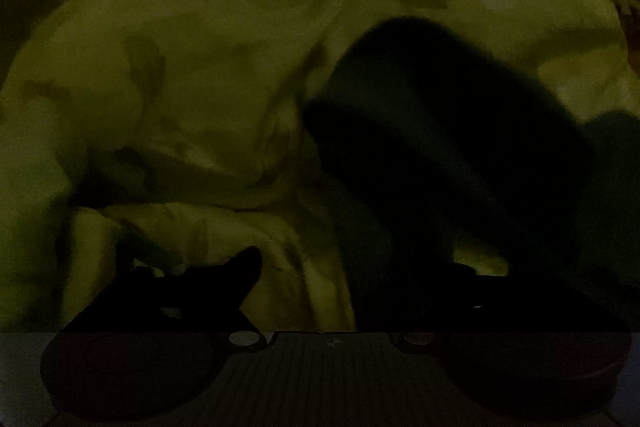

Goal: Fold small clothes

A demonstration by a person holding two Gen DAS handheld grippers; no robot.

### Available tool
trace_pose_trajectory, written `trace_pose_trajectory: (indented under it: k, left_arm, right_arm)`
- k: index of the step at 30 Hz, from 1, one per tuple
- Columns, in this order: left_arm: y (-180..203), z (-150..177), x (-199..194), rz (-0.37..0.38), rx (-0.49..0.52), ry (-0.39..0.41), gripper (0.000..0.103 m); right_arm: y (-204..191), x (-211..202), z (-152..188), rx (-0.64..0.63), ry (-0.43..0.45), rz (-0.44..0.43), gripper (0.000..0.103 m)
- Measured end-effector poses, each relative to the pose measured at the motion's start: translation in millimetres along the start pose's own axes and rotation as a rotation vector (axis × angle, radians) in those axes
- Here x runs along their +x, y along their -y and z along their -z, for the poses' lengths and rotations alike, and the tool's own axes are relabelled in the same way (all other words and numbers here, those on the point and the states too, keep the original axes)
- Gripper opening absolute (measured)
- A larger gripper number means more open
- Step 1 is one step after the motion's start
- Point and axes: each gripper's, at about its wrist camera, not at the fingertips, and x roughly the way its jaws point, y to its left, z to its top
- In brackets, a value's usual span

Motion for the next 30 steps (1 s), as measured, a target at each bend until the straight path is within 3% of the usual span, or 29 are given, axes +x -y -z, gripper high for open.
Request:
trace_pose_trajectory:
  k: [2, 4, 5, 7, 8, 11, 14, 15, 17, 21, 25, 27, 29, 30]
  left_arm:
    - [-7.2, -3.1, -6.0, 0.051, -0.040, 0.003, 0.101]
    - [-12.3, -5.7, -18.4, 0.074, -0.055, 0.029, 0.083]
    - [-14.9, -6.5, -25.0, 0.098, -0.061, 0.044, 0.068]
    - [-22.1, -7.4, -42.5, 0.162, -0.099, 0.076, 0.067]
    - [-25.3, -7.3, -53.1, 0.186, -0.115, 0.101, 0.061]
    - [-27.5, -10.9, -81.8, 0.214, -0.129, 0.167, 0.058]
    - [-28.6, -12.4, -96.4, 0.217, -0.138, 0.179, 0.054]
    - [-25.6, -10.8, -96.2, 0.228, -0.125, 0.170, 0.085]
    - [-14.8, -10.9, -83.3, 0.209, -0.092, 0.122, 0.103]
    - [0.3, 10.4, -57.0, 0.201, -0.047, 0.032, 0.103]
    - [12.2, 30.9, -11.4, 0.082, -0.017, -0.096, 0.103]
    - [15.8, 38.0, 1.8, 0.062, 0.004, -0.103, 0.103]
    - [18.1, 40.8, 0.3, 0.061, 0.022, -0.062, 0.103]
    - [18.2, 39.8, -3.7, 0.061, 0.019, -0.054, 0.093]
  right_arm:
    - [-0.3, 1.3, 1.2, -0.005, -0.006, 0.002, 0.095]
    - [0.3, 2.0, 1.5, -0.006, -0.009, 0.000, 0.095]
    - [0.6, 2.0, 1.3, -0.004, -0.007, 0.000, 0.095]
    - [1.0, 1.7, 1.0, 0.002, -0.005, -0.004, 0.095]
    - [1.4, 2.0, 0.7, 0.003, -0.006, -0.007, 0.095]
    - [3.1, 1.4, 0.2, 0.007, -0.002, -0.012, 0.095]
    - [6.1, 1.2, -0.3, 0.019, -0.001, -0.018, 0.095]
    - [6.2, 1.3, -0.4, 0.022, -0.002, -0.020, 0.095]
    - [6.8, 1.5, -0.9, 0.025, -0.005, -0.023, 0.095]
    - [8.7, 1.9, 0.8, 0.032, -0.011, -0.022, 0.095]
    - [11.0, 2.5, 2.6, 0.051, -0.019, -0.018, 0.095]
    - [10.5, 2.4, 3.2, 0.052, -0.021, -0.018, 0.095]
    - [9.0, 2.2, 3.8, 0.042, -0.021, -0.014, 0.095]
    - [8.4, 2.2, 4.2, 0.038, -0.021, -0.011, 0.095]
